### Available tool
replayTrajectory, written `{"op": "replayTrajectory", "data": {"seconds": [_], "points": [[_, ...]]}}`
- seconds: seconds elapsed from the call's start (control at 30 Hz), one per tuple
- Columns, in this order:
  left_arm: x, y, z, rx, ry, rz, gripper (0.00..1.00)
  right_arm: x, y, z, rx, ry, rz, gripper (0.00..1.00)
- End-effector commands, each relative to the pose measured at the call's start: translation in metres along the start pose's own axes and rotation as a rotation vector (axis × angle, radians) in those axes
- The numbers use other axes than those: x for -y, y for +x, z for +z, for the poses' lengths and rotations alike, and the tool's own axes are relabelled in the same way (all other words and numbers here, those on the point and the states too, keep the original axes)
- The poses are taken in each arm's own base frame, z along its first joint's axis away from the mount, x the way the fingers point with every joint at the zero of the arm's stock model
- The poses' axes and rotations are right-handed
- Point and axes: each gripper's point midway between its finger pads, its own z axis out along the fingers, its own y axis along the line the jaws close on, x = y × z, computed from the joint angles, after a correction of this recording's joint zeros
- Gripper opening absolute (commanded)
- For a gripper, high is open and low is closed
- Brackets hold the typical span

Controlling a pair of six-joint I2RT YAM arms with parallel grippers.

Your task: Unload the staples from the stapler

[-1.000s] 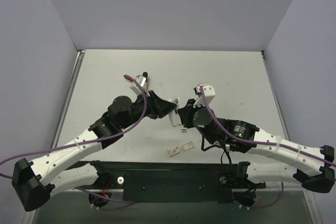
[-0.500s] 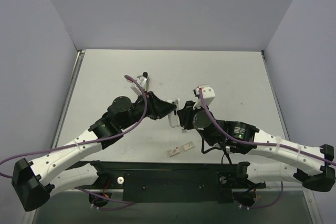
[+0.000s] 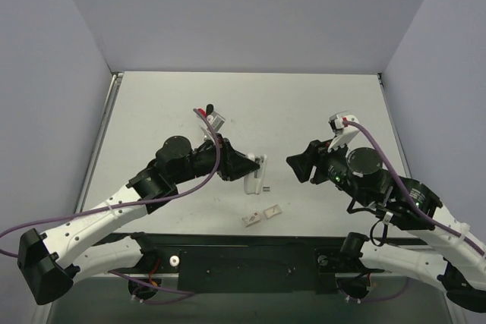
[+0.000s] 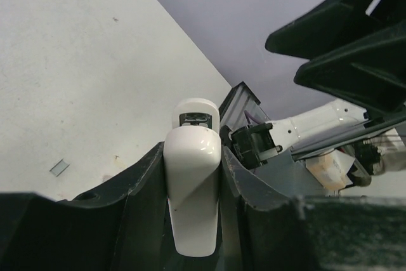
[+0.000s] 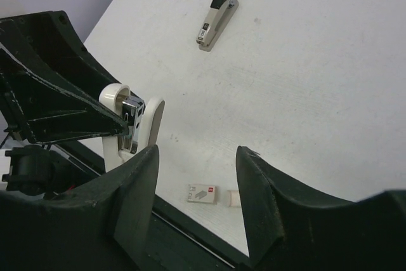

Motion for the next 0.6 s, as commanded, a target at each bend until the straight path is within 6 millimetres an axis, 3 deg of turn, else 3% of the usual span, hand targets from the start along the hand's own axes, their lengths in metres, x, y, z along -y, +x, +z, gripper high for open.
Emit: {"op": "replayTrajectory", "data": {"seconds": [0.0, 0.37, 0.57], "points": [[0.049, -0.012, -0.010, -0.030, 0.212, 0.146, 0.00, -0.027, 0.006, -0.022, -0.140, -0.222, -0.108, 0.48], [0.089, 0.013, -0.042, -0.147, 0.485, 0.306, 0.00, -0.078, 0.014, -0.049, -0.246, -0.568, -0.239, 0.48], [0.099, 0.031, -0.049, -0.224, 0.575, 0.338, 0.00, -0.096, 0.018, -0.049, -0.295, -0.672, -0.273, 0.46]]}}
